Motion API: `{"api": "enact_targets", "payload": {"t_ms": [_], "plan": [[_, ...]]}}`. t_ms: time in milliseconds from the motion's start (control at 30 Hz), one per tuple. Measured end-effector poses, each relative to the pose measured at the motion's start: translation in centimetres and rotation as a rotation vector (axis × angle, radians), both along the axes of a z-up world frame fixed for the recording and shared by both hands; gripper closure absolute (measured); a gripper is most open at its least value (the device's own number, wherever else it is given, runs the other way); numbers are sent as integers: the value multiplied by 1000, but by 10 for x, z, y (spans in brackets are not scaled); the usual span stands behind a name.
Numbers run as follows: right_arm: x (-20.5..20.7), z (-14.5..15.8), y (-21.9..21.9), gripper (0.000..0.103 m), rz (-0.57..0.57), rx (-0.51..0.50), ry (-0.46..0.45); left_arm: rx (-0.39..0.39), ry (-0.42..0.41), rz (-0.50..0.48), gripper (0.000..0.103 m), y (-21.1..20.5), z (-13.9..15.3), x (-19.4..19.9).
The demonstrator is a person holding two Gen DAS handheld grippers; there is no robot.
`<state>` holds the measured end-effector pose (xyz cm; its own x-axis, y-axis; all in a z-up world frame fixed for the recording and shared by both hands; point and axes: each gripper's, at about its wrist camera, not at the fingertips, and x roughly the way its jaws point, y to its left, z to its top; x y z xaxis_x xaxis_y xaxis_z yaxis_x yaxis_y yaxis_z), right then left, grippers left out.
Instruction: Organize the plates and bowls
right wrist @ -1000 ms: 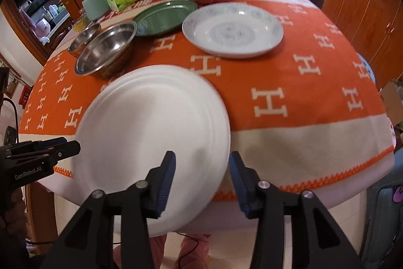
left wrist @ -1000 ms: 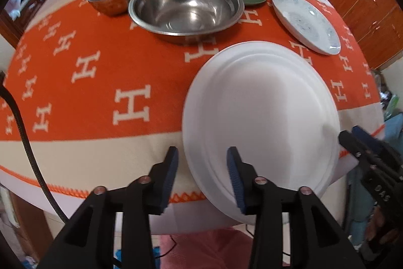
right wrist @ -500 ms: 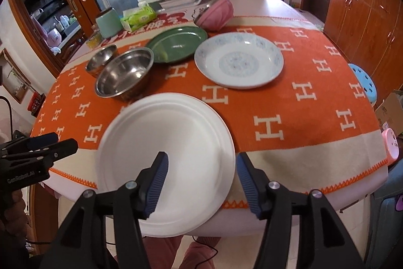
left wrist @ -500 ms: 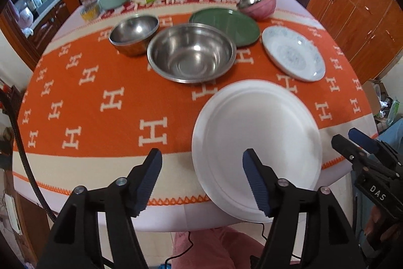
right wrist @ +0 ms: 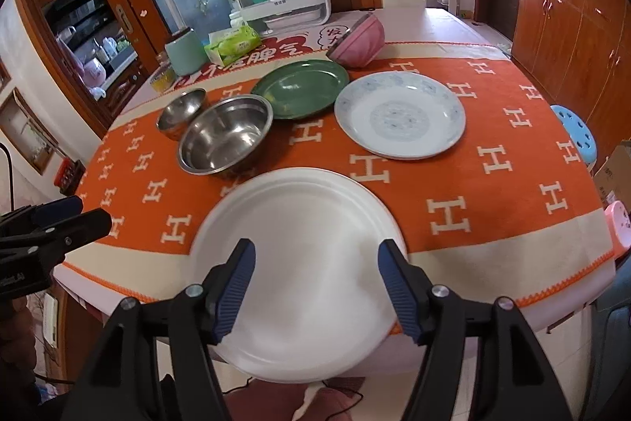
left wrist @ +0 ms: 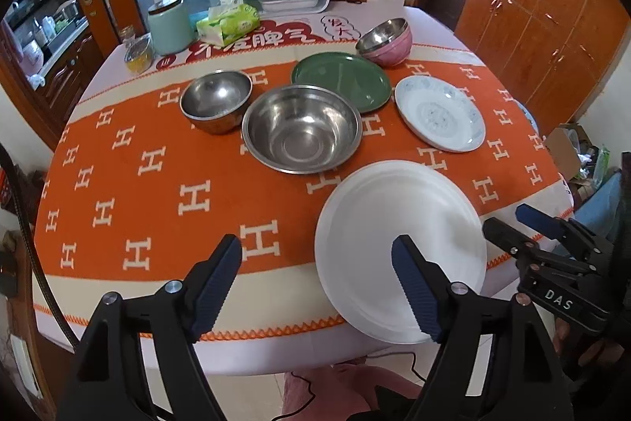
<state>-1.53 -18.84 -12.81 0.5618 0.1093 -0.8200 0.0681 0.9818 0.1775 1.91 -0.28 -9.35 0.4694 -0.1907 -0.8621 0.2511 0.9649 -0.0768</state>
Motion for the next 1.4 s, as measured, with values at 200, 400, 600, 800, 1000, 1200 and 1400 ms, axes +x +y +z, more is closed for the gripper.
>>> {"api": "enact_targets", "payload": {"t_ms": [200, 400, 600, 800, 1000, 1200, 1400], "plan": [[3, -1, 13, 34, -45, 43, 3, -12, -16, -57, 23, 11, 11, 10], [6, 0, 27, 34, -107, 40, -2, -20, -5, -125, 23, 14, 11, 28], [8, 8, 35, 34, -189, -2, -33, -34, -7, -192, 23, 13, 9, 48], [7, 8, 34, 34, -283, -25, -37, -57, 0, -290, 23, 4, 3, 62], [0, 3, 36, 34, -339, -35, -12, -92, 18, -364, 23, -6, -4, 65], [-6, 8, 27, 34, -370, -44, -36, -107, 11, -393, 23, -21, -5, 66], [-9, 10, 14, 34, -342, -49, -47, -122, -22, -378, 23, -38, 0, 56]]}}
